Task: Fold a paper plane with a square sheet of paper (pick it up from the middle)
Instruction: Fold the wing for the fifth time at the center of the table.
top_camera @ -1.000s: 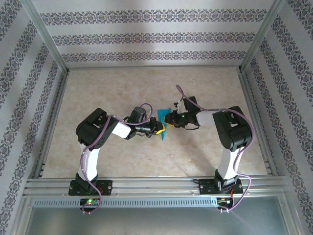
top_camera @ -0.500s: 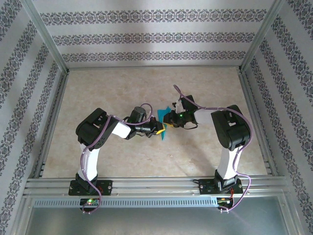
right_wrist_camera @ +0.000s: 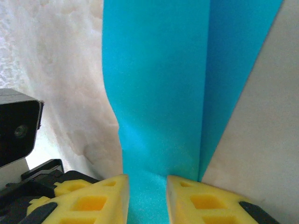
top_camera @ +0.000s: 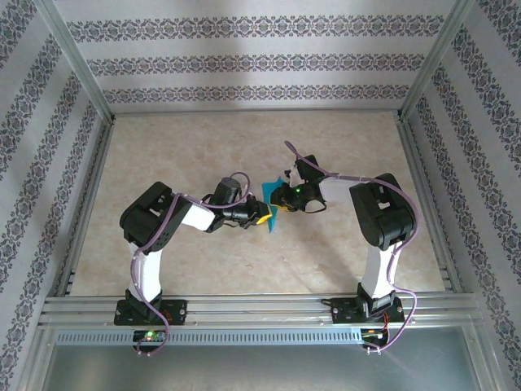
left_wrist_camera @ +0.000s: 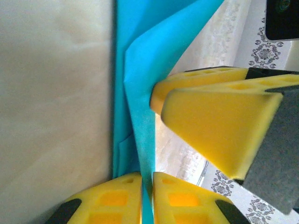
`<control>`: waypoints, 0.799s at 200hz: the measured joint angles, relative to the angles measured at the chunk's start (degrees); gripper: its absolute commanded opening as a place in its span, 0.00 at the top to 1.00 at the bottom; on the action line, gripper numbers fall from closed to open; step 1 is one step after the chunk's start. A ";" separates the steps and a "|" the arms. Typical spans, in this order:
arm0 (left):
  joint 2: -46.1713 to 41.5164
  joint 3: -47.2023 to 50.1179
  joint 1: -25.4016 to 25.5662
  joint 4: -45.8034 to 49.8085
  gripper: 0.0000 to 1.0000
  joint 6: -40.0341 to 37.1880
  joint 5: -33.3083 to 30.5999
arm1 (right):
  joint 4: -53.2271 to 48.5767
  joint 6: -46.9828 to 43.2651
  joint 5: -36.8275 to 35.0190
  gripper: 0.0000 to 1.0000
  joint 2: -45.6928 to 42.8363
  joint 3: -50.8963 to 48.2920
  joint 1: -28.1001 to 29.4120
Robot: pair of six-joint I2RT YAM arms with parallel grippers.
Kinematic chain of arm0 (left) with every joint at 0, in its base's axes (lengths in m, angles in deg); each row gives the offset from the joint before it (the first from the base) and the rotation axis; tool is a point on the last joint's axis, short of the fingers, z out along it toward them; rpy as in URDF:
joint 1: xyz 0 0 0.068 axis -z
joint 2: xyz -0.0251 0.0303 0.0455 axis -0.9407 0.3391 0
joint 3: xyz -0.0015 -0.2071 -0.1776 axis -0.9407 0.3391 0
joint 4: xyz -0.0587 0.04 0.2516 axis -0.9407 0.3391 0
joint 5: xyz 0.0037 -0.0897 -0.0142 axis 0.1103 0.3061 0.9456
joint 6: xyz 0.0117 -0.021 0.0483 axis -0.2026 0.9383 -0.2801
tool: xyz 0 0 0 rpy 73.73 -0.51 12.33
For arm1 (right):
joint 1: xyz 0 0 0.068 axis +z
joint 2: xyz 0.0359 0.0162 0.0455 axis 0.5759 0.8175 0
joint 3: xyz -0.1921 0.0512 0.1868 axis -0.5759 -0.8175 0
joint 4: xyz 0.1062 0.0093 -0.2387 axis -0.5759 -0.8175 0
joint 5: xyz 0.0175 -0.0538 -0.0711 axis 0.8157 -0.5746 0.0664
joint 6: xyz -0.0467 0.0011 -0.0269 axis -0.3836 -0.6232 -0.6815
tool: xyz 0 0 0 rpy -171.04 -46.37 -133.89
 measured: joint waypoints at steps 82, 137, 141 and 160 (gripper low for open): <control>-5.57 0.13 0.94 9.44 0.75 -2.64 -4.15 | -1.27 0.04 -0.55 0.69 0.22 0.81 0.28; -9.60 -2.60 4.31 19.23 0.67 -6.62 -8.87 | -1.99 0.09 -1.09 0.69 0.31 1.16 0.37; -9.60 -2.78 4.55 19.71 0.67 -6.75 -8.92 | -2.01 0.09 -1.14 0.69 0.31 1.16 0.37; -9.29 -3.50 4.98 21.46 0.66 -7.34 -9.07 | -2.03 0.09 -1.16 0.69 0.31 1.18 0.37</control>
